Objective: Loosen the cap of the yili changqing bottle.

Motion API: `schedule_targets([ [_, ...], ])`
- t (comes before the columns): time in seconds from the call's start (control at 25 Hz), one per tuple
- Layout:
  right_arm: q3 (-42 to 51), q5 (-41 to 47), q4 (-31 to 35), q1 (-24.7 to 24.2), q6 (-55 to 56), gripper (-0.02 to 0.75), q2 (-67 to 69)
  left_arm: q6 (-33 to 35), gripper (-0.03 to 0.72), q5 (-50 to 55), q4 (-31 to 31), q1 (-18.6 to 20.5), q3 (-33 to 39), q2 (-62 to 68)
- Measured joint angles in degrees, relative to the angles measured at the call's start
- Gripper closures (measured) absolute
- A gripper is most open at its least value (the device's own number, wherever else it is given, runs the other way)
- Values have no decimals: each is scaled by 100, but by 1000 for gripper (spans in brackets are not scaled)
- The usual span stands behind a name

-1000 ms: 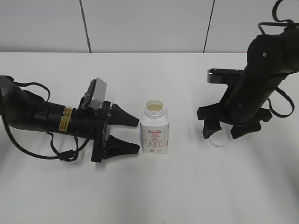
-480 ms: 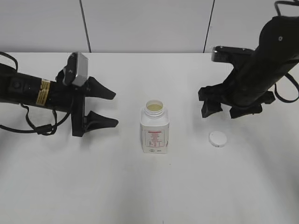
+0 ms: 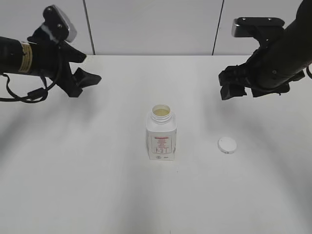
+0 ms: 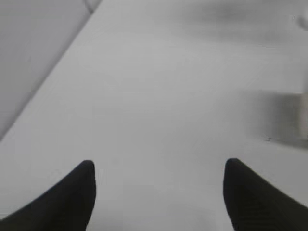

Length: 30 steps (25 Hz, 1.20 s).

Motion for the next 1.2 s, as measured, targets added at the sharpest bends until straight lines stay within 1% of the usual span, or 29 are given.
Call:
schedule_targets([
  [0.16,0,161,-296,0,0,143,-243,-800,189,939,-21,0,1,-298],
  [0.4,0,433,-866,0,4,143,-639,-1391,189,2149,-64,0,6,-719],
  [0.64,0,795,-1447,0,128,143,-1005,-1523,189,3624,-513,0,11,-976],
  [0.72,0,957,-1639,0,206,143,-1119,-1410,189,4127,-739,0,11,-1045],
  [0.76,0,1041,-1736,0,251,143,-1167,-1202,189,4435,-1000,0,11,-1090],
  [0.84,0,1191,-1878,0,374,143,-1281,-564,189,4966,-1759,0,11,-1195],
  [0.96,0,1386,-1974,0,449,143,-1436,755,189,5592,-3330,0,11,-1329],
  [1.08,0,1570,-2000,0,493,143,-1581,2160,189,6286,-5091,0,11,-1386],
  [1.2,0,1802,-1999,0,595,143,-1702,3362,189,6981,-6621,0,11,-1441],
])
